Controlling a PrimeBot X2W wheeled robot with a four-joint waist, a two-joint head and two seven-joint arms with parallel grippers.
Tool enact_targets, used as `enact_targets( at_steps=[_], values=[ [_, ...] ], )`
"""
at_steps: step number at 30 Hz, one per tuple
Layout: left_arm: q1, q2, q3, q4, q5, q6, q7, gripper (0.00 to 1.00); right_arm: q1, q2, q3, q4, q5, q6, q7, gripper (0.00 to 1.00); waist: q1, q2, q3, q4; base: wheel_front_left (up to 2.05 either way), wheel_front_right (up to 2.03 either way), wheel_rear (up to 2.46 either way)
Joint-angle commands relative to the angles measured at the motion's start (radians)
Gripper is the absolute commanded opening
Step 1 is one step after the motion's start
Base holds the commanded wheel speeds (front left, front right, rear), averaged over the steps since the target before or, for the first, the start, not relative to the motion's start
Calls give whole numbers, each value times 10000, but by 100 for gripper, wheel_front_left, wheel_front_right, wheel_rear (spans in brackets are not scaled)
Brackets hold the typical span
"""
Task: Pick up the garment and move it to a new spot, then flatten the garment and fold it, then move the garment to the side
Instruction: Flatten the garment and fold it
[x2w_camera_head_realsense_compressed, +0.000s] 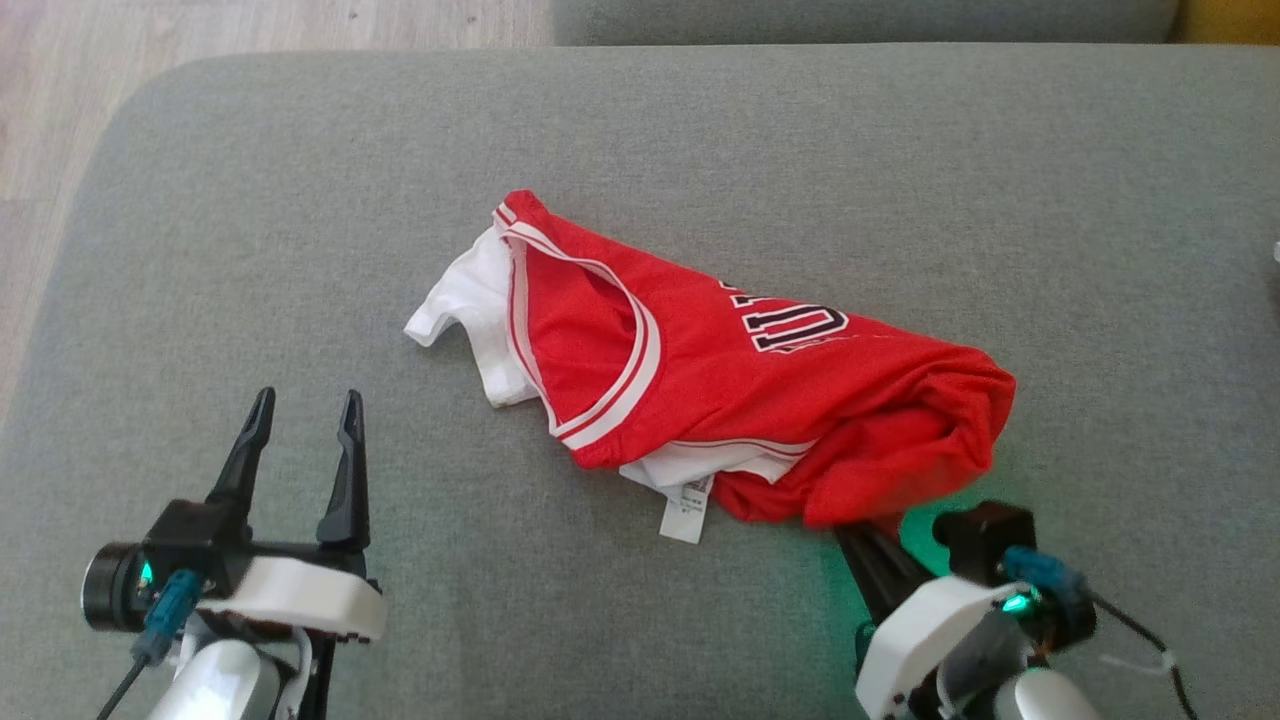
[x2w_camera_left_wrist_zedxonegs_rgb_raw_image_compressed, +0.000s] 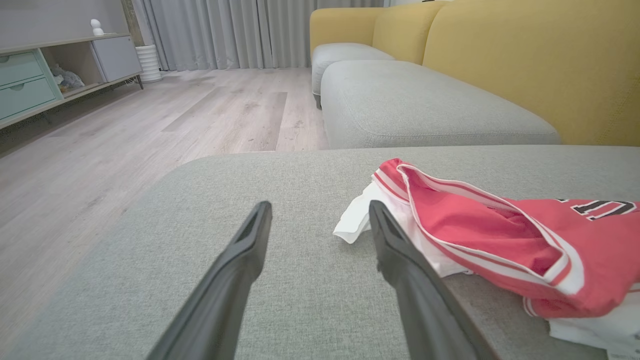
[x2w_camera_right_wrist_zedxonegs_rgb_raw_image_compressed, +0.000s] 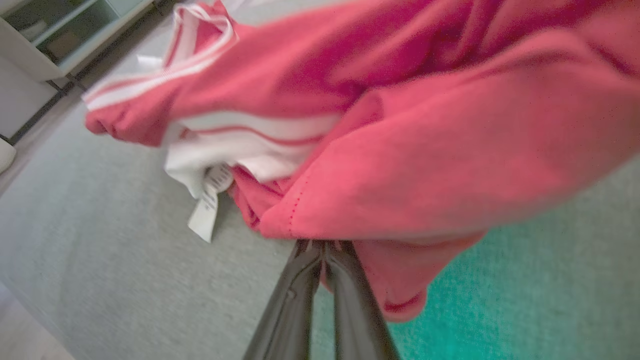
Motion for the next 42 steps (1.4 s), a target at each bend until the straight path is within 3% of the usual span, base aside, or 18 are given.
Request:
enact_targets(
  at_steps=[1,8,13,17,22,23,24,25,31,36,42],
  values=[
    [-455,183,376,-228,23,80,-156,100,-264,-106,370,-909,147,-7,-206,0,-2,0,-19,-32,0,0,0],
    [-480,168,317,-186,42,117,-194,100,-599,-354,470,-2690,460,-7,-301,0,-2,0,-105,-99,0,0,0],
    [-635,99,224,-84,31,45,-247,100,-1194,-540,-989,-3122,432,-7,-201,0,-2,0,-56,-24,0,0,0],
    [-877,-17,127,117,32,-54,-384,100,-1623,-665,-3342,-2152,303,-7,-119,0,-2,0,116,176,0,0,0],
    [-1022,-144,66,371,-13,-116,-516,100,-1801,-700,-4810,-419,256,-7,-83,0,-2,0,287,308,0,0,0],
    [-1037,-156,60,422,-21,-126,-541,100,-1832,-649,-5016,-93,303,-7,-99,18,-2,0,298,315,0,0,0],
    [-1046,-159,64,464,-25,-124,-567,100,-1859,-624,-5166,201,270,-7,-104,84,-2,0,310,312,0,0,0],
    [-1052,-164,68,502,-30,-118,-588,100,-1906,-593,-5282,413,264,-7,-190,100,-2,0,317,314,0,0,0],
    [-1037,-135,93,664,-53,-85,-681,100,-1987,-445,-5510,465,248,-7,-1220,100,-2,0,226,260,0,0,0],
    [-900,-56,129,689,-70,7,-697,100,-1654,-548,-4622,-1105,-239,-7,-1987,100,-2,0,-52,122,0,0,0],
    [-621,84,163,581,-103,133,-648,100,-773,-521,-3262,-2948,-676,-7,-1719,100,-2,0,-447,-22,0,0,0]
  ],
)
